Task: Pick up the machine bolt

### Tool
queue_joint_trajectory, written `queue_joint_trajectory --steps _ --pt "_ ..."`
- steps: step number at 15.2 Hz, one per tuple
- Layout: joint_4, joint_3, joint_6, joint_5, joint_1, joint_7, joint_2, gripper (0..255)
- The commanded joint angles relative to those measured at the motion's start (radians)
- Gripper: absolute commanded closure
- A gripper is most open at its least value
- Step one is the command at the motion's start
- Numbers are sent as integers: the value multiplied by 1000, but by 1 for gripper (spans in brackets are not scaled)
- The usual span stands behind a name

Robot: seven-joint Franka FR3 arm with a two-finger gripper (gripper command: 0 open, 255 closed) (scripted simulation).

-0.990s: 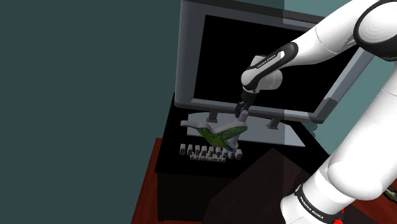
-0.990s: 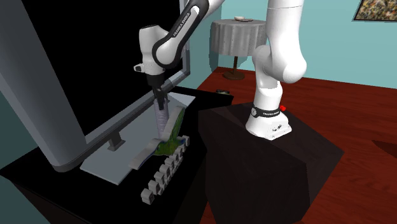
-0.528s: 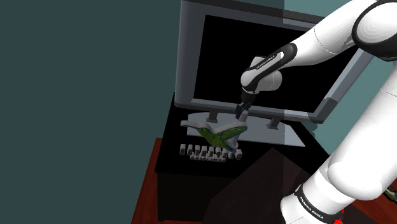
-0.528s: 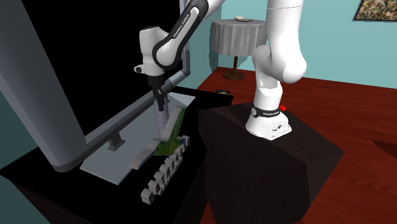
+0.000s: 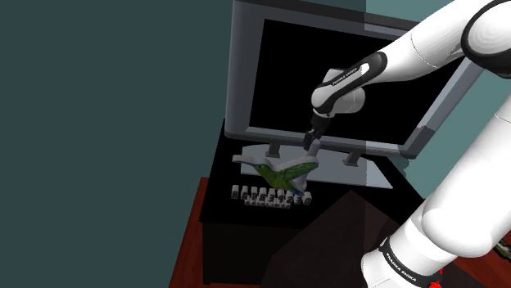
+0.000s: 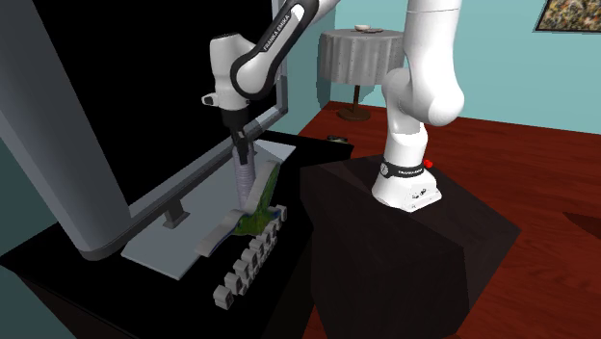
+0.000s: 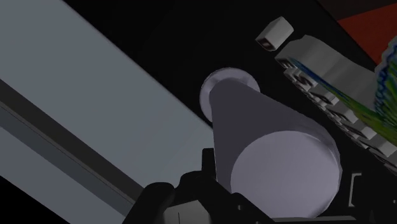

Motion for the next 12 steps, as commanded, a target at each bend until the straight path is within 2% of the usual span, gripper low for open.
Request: queue_joint_trajectory --steps 1,12 --pt "8 -3 -29 -13 0 7 -23 255" --pt "52 -4 -168 -60 1 43 -123 255"
